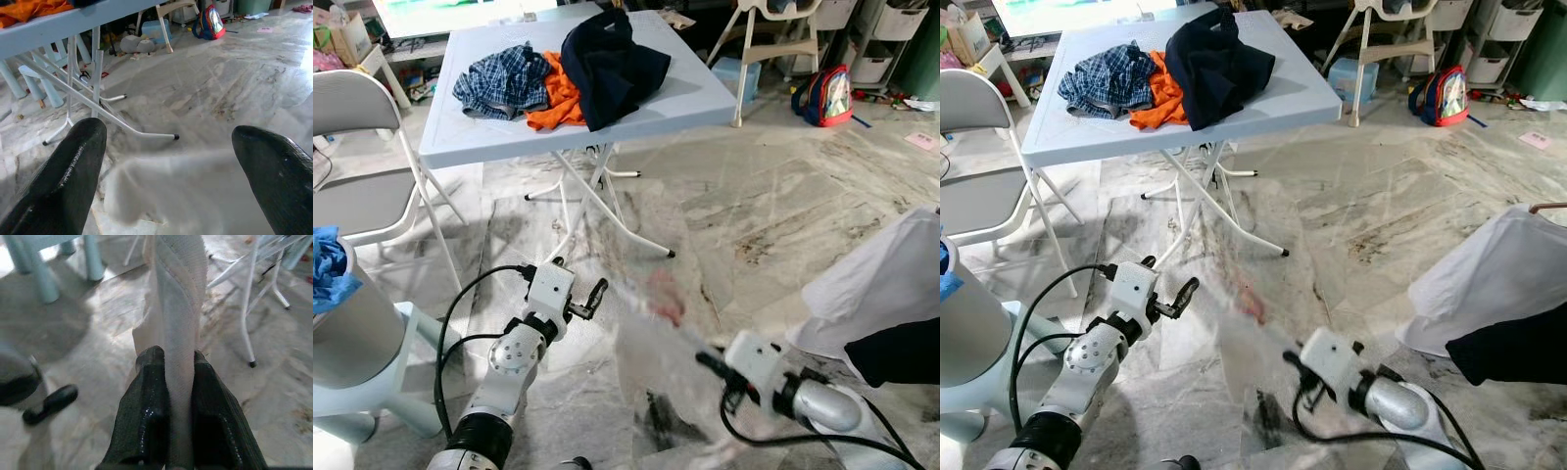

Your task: Hang hanger

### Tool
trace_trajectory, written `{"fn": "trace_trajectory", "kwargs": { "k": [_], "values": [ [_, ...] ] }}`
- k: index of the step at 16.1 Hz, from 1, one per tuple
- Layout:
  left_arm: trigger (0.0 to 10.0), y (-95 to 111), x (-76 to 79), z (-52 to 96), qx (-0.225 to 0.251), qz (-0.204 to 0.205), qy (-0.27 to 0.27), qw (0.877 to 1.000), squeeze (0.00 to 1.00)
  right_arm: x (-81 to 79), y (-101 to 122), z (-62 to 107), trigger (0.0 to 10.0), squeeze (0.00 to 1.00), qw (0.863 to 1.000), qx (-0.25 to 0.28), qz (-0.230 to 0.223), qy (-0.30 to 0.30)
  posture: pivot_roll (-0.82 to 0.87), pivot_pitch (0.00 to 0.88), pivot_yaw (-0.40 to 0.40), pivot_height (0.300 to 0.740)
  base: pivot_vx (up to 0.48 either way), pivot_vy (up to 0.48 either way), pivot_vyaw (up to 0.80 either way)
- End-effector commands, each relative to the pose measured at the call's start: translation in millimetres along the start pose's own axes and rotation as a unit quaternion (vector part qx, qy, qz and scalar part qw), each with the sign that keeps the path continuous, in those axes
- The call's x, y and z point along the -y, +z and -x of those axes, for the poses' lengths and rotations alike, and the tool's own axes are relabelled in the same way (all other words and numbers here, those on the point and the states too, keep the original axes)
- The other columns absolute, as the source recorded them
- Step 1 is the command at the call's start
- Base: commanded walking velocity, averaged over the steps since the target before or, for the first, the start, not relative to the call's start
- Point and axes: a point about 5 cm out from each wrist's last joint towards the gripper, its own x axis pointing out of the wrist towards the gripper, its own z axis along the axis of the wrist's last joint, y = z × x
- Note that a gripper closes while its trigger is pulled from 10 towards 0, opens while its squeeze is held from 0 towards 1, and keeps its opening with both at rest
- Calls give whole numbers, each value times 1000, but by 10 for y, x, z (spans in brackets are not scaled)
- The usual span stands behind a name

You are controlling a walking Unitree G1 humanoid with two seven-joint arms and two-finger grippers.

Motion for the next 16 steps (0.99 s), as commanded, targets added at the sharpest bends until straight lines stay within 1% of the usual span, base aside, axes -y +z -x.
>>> {"fn": "trace_trajectory", "kwargs": {
  "k": [1,2,4,5,7,8,9,10,11,13,14,16],
  "values": [
    [10000,-22,-12,11,-7,-13,-9,1000,0,0,82,27,10000,0,1000,18,8,16,-4,116,40,740,0,0,0],
    [10000,-51,-10,21,-14,-12,-16,1000,0,24,78,65,10000,0,1000,18,9,19,-4,117,41,740,0,0,0],
    [10000,-101,60,38,-27,-12,-66,997,0,65,84,137,10000,0,999,17,22,29,-5,120,46,740,0,0,0],
    [10000,-114,126,46,-31,6,-105,994,0,107,103,165,10000,0,999,18,32,26,-6,122,46,740,0,0,0],
    [10000,-108,168,56,-31,5,-144,989,0,155,118,176,10000,0,999,14,48,22,-8,124,48,740,0,0,0],
    [10000,-90,170,56,-29,-2,-162,986,0,185,126,178,10000,0,998,9,64,24,-6,125,50,740,0,0,0],
    [10000,-68,155,49,-25,-15,-171,985,0,192,139,176,10000,0,997,9,70,31,-6,126,50,740,0,0,0],
    [10000,-59,145,45,-25,-19,-172,985,0,191,148,175,10000,0,997,10,71,35,-6,126,50,740,0,0,0],
    [10000,-16,111,28,-20,-22,-190,981,0,214,189,167,10000,0,996,15,76,42,-6,127,53,740,0,0,0],
    [10000,6,113,31,-25,-23,-229,973,0,281,172,163,10000,0,994,0,102,43,-5,125,53,740,0,0,0],
    [10000,14,114,39,-26,-45,-244,968,0,316,156,165,10000,0,992,-9,119,46,-5,123,53,740,0,0,0],
    [10000,9,117,61,-29,-48,-266,962,0,356,183,167,10000,0,991,-7,126,47,-5,123,51,740,0,0,0]
  ]
}}
